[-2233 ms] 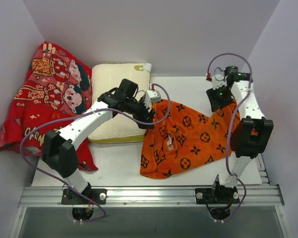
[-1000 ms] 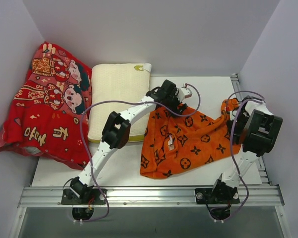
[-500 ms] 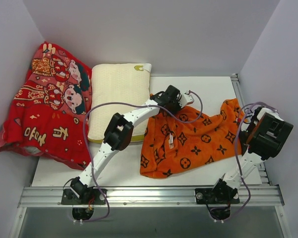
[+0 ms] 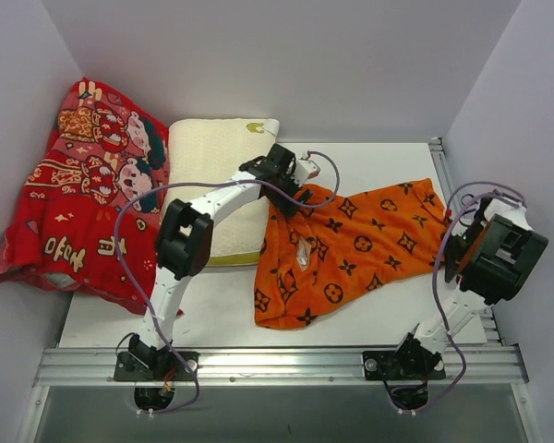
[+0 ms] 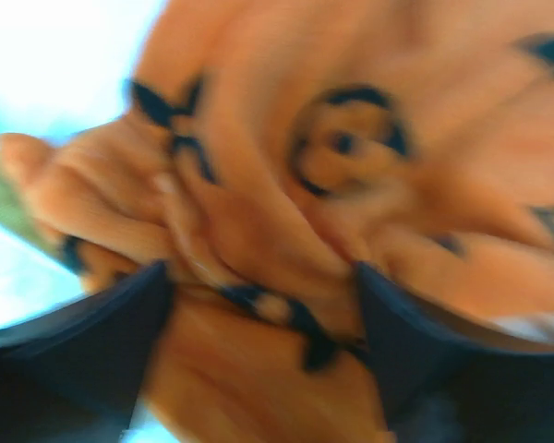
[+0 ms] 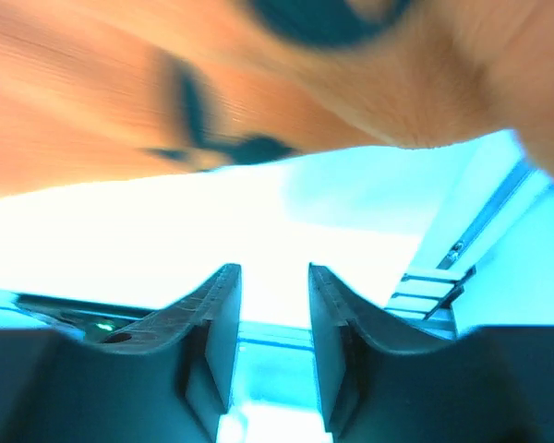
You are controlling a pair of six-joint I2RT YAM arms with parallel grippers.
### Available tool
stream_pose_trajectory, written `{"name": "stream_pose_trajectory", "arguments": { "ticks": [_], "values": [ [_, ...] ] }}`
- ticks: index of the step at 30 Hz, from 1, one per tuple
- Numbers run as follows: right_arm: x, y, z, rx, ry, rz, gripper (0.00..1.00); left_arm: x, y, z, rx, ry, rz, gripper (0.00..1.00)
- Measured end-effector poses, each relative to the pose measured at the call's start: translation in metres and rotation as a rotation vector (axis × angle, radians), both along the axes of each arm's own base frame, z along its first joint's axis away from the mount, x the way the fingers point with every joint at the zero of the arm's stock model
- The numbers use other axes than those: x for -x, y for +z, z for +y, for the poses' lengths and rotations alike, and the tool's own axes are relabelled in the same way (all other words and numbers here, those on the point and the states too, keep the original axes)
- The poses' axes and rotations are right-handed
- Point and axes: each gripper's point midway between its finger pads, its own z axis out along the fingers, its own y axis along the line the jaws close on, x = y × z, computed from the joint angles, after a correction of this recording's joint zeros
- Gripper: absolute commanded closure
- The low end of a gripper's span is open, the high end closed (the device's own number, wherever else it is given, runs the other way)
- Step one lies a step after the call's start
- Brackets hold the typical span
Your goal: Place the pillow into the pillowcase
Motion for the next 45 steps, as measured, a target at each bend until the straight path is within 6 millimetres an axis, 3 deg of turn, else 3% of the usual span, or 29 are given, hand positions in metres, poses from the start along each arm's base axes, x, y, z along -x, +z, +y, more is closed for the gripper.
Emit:
{"name": "stream_pose_trajectory", "arguments": {
  "ticks": [4,6,9,13,17,19,21,26,29,32,38,40,45],
  "values": [
    [-0.059,0.039,0.026,0.0,0.037,-0.197,0.49,0.027,0.025,-0.02,0.139,-0.058,0.075,0.03],
    [-0.095,0.061,0.054,-0.005,0.097,-0.299,0.48,0.035,0.046,-0.032,0.217,-0.081,0.089,0.03],
    [-0.13,0.074,0.106,-0.039,0.192,-0.373,0.5,0.041,0.08,-0.041,0.328,-0.093,0.098,0.03],
    [-0.145,0.051,0.167,-0.103,0.293,-0.329,0.56,0.039,0.125,-0.037,0.454,-0.071,0.093,0.03],
    [-0.14,0.002,0.195,-0.124,0.327,-0.181,0.61,0.033,0.155,-0.011,0.504,-0.017,0.052,0.03],
    [-0.135,-0.016,0.192,-0.104,0.319,-0.103,0.67,0.034,0.159,0.004,0.5,0.007,0.044,0.03],
    [-0.137,-0.017,0.185,-0.09,0.305,-0.087,0.62,0.036,0.161,0.015,0.491,0.024,0.034,0.02],
    [-0.166,-0.015,0.152,-0.117,0.181,-0.059,0.65,0.044,0.145,0.046,0.428,0.108,0.041,0.02],
    [-0.169,-0.016,0.137,-0.117,0.131,-0.049,0.66,0.046,0.129,0.076,0.362,0.2,0.054,0.03],
    [-0.169,-0.014,0.137,-0.112,0.136,-0.036,0.64,0.051,0.118,0.11,0.301,0.286,0.075,0.02],
    [-0.174,-0.013,0.121,-0.03,0.2,-0.023,0.62,0.058,0.121,0.165,0.241,0.403,0.072,0.03],
    [-0.186,-0.011,0.105,0.025,0.23,-0.027,0.62,0.058,0.126,0.176,0.235,0.425,0.059,0.03],
    [-0.246,-0.011,0.048,0.211,0.244,-0.149,0.62,0.058,0.125,0.184,0.22,0.445,0.053,0.03]
  ]
}}
